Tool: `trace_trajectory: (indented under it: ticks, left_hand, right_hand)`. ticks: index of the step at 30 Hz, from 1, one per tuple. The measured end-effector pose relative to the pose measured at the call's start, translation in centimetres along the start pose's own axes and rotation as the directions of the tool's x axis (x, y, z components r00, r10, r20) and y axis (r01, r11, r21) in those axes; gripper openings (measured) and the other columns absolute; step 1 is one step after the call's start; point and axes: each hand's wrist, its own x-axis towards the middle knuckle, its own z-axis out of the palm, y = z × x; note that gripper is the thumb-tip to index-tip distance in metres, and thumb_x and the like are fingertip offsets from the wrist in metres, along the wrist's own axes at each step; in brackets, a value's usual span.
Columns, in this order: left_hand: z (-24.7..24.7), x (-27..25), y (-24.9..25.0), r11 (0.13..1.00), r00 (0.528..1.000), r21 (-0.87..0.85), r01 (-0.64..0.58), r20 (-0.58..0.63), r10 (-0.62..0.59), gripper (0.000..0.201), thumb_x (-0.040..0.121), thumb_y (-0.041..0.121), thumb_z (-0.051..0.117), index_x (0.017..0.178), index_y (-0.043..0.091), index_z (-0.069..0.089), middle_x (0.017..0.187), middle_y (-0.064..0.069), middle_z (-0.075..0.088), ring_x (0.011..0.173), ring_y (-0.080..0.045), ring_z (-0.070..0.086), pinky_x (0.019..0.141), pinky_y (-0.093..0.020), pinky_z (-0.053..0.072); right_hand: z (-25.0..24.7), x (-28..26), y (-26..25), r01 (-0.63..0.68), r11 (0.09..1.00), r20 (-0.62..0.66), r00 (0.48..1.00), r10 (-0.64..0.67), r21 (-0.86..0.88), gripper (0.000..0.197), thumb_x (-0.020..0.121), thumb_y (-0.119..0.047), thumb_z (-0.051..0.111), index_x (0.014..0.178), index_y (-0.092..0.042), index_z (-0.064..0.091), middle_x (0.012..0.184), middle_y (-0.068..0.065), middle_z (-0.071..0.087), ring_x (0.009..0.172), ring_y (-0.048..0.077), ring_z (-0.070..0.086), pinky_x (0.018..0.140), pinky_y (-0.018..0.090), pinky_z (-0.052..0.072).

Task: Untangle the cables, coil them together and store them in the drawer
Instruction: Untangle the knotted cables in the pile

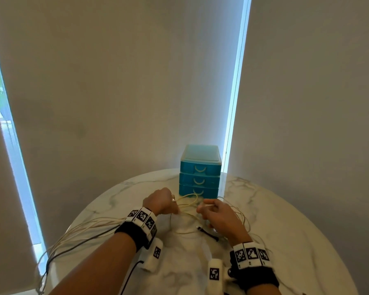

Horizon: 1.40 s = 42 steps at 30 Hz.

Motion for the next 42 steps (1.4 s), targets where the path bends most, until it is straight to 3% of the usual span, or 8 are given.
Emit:
trace_trajectory:
  ticks: [7,10,14,20,25,29,37,42]
  left_hand:
    - [-3.2,-0.4,-0.5,0.977,0.985,-0.205,-0.058,-0.169,0.023,0.042,0.078,0.049,0.081,0.105,0.018,0.076,0.11,-0.007,0.077,0.104,-0.03,0.071,0.084,-0.036,0.053]
    - [-4.0,-0.5,-0.9,0.938,0.98,-0.321,-0.131,-0.182,0.075,0.039,0.073,0.051,0.082,0.068,0.015,0.067,0.07,-0.002,0.068,0.074,-0.027,0.066,0.068,-0.036,0.048]
    - [-4.1,-1.2,-1.1,0.871,0.977,-0.443,-0.213,-0.111,0.183,0.032,0.074,0.044,0.089,0.084,0.014,0.084,0.083,-0.002,0.081,0.083,-0.02,0.076,0.079,-0.04,0.06]
    - [-4.0,-2.7,-0.8,0.841,0.939,-0.454,-0.296,0.026,0.344,0.017,0.084,0.032,0.09,0.098,0.023,0.087,0.095,0.011,0.082,0.091,-0.003,0.073,0.077,-0.021,0.054]
    - [-4.0,-2.7,-1.1,0.818,0.932,-0.454,-0.353,-0.096,0.349,0.011,0.084,0.035,0.09,0.092,0.029,0.086,0.089,0.012,0.081,0.082,0.002,0.071,0.079,-0.023,0.053]
    - [-4.6,-2.4,-1.2,0.735,0.913,-0.571,-0.366,-0.374,0.165,0.014,0.085,0.039,0.089,0.091,0.026,0.085,0.09,0.01,0.082,0.088,-0.006,0.075,0.085,-0.031,0.058]
    - [-6.9,-3.2,-1.0,0.447,0.861,-0.756,-0.478,-0.505,0.067,0.019,0.091,0.036,0.084,0.101,0.02,0.085,0.101,0.012,0.082,0.1,-0.002,0.075,0.088,-0.021,0.053]
    - [-6.5,-4.0,-1.1,0.647,0.859,-0.565,-0.511,-0.364,0.361,0.016,0.092,0.039,0.081,0.1,0.026,0.083,0.097,0.011,0.081,0.091,-0.003,0.074,0.083,-0.021,0.057]
  right_hand:
    - [-0.3,-1.2,0.0,0.061,0.937,0.271,0.962,0.037,-0.344,0.043,0.078,-0.028,0.095,0.117,-0.03,0.078,0.109,-0.013,0.075,0.095,-0.004,0.068,0.066,0.005,0.048]
    - [0.3,-1.1,-0.5,0.155,0.967,0.154,0.98,-0.125,-0.203,0.019,0.089,-0.022,0.088,0.106,-0.024,0.081,0.096,-0.008,0.079,0.088,0.002,0.073,0.08,0.018,0.061]
    - [0.8,-1.1,-2.2,0.329,0.931,-0.155,0.939,-0.306,0.157,0.019,0.105,-0.038,0.065,0.118,-0.03,0.076,0.103,-0.009,0.081,0.102,0.005,0.073,0.08,0.019,0.056]
    - [2.1,-1.0,-2.7,0.364,0.91,-0.092,0.931,-0.352,0.199,0.03,0.113,-0.04,0.047,0.137,-0.039,0.063,0.112,-0.014,0.077,0.11,0.004,0.069,0.093,0.025,0.054]
    - [2.4,-1.5,-3.4,0.238,0.807,0.026,0.954,-0.299,0.54,0.04,0.099,0.008,0.048,0.121,-0.012,0.075,0.104,0.01,0.079,0.105,0.025,0.073,0.097,0.035,0.059]
    - [1.6,-2.4,-3.7,0.01,0.66,0.214,0.942,-0.258,0.751,0.025,0.088,-0.01,0.055,0.095,0.002,0.077,0.078,0.018,0.062,0.078,0.031,0.063,0.078,0.038,0.059]
    - [1.8,-1.7,-3.6,-0.004,0.814,0.206,0.968,-0.142,0.581,0.03,0.114,-0.017,0.047,0.135,-0.009,0.066,0.073,0.007,0.059,0.052,0.015,0.045,0.054,0.028,0.042]
    - [2.3,-2.2,-4.7,-0.066,0.778,0.244,0.963,-0.114,0.625,0.061,0.113,-0.05,0.038,0.126,-0.002,0.073,0.072,0.011,0.061,0.056,0.019,0.055,0.053,0.03,0.049]
